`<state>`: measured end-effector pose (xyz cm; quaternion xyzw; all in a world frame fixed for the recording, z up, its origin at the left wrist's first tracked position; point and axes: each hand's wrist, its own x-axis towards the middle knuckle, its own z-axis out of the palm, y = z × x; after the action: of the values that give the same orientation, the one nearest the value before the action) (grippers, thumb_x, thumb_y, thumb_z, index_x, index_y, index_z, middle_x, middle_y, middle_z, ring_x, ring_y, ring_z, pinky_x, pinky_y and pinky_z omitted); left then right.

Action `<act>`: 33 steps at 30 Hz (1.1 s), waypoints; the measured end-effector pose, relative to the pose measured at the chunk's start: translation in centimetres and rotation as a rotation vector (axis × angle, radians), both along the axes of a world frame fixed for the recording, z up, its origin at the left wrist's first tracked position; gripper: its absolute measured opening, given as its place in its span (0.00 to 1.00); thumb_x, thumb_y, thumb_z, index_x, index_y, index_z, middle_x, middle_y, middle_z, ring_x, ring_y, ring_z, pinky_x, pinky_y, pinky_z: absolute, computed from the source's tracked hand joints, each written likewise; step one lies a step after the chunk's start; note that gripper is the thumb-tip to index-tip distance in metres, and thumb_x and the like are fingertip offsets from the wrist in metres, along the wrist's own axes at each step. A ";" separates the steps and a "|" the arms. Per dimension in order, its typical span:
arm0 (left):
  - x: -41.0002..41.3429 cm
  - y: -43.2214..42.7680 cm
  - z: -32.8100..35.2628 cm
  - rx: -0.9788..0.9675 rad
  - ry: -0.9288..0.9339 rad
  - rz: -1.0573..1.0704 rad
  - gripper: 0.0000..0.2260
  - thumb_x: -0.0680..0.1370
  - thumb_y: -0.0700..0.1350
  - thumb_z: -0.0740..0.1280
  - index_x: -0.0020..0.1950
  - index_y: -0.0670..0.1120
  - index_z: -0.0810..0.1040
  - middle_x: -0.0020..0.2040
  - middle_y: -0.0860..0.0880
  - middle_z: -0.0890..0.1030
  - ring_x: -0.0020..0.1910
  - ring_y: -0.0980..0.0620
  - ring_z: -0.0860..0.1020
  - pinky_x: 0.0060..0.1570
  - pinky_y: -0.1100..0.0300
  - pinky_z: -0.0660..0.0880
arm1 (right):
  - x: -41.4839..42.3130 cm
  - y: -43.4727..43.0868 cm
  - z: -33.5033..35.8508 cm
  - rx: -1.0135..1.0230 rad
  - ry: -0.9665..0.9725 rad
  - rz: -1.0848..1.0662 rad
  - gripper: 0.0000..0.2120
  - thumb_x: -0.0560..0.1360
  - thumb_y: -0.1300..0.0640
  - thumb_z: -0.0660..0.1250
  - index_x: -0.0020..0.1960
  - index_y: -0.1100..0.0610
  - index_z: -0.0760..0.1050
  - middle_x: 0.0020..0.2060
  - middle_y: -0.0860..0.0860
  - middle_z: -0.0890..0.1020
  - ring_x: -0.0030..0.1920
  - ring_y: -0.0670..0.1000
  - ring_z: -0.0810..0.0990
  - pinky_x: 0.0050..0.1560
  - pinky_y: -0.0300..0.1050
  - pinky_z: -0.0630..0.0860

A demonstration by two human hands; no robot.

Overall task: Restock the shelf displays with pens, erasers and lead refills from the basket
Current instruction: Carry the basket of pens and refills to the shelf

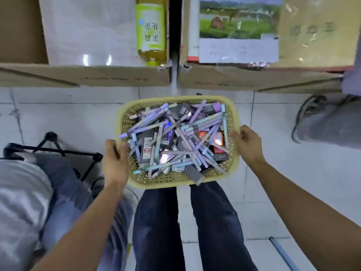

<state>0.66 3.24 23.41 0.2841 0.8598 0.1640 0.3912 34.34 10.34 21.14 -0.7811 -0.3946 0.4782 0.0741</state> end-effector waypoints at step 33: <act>46.0 5.0 39.2 0.471 -0.209 -1.432 0.12 0.83 0.47 0.59 0.41 0.49 0.63 0.31 0.52 0.67 0.29 0.58 0.66 0.29 0.58 0.61 | 25.5 -33.1 41.6 0.569 -0.262 -1.503 0.17 0.77 0.53 0.68 0.35 0.62 0.69 0.29 0.52 0.71 0.30 0.46 0.69 0.34 0.44 0.67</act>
<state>46.68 8.20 62.66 0.8317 0.3663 0.0755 0.4104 59.80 -22.71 62.71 -0.8382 0.1232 0.0871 0.5241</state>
